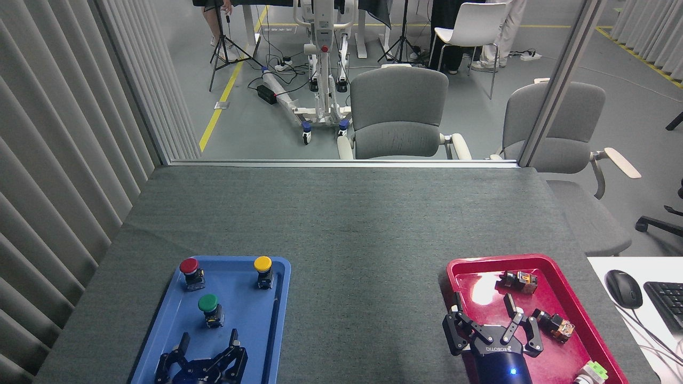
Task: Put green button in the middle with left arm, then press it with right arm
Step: 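Lower the left gripper onto the green button in the blue tray and grasp it, then carry the green button out of the blue tray toward the table middle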
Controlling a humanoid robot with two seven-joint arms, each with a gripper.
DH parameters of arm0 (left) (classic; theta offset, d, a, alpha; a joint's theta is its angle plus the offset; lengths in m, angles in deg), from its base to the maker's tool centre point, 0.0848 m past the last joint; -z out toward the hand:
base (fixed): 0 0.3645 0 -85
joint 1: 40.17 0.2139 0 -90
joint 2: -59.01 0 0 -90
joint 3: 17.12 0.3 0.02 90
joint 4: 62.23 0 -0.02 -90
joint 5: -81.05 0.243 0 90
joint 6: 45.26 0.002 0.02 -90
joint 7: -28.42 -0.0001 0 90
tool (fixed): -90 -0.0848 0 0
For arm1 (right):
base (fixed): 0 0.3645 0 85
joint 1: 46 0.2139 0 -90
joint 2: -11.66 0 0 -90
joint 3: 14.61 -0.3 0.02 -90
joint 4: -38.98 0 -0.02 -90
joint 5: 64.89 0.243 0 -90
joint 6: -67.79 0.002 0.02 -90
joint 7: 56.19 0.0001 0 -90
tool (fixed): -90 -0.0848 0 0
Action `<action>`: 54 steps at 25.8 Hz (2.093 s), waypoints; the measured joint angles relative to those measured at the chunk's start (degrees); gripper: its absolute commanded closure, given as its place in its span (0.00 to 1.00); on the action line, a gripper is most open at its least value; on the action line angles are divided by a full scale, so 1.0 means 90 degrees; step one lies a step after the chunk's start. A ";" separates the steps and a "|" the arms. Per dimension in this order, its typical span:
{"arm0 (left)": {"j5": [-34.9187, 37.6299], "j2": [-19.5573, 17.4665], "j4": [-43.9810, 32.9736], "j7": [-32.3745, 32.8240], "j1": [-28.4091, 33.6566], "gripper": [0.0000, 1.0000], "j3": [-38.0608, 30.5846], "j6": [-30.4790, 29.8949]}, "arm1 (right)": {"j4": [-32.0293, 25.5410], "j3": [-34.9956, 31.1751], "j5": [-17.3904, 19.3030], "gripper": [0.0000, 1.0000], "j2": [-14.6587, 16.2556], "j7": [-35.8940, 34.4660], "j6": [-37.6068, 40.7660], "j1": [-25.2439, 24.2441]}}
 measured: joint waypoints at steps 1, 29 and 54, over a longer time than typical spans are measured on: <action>0.0010 -0.0003 0.0151 -0.0003 -0.0096 0.00 0.0001 -0.0004 | 0.0002 -0.0003 0.0000 0.00 -0.0002 0.0019 0.0003 0.0002; 0.0010 -0.0214 0.2115 -0.0285 -0.1542 0.96 0.0005 0.0099 | 0.0005 -0.0051 -0.0406 0.00 -0.0329 0.0044 0.0037 0.0002; -0.0090 0.0588 0.2613 -0.1287 -0.2630 1.00 0.3739 -0.2044 | 0.0010 -0.0051 -0.0525 0.00 -0.0442 0.0052 0.0017 0.0037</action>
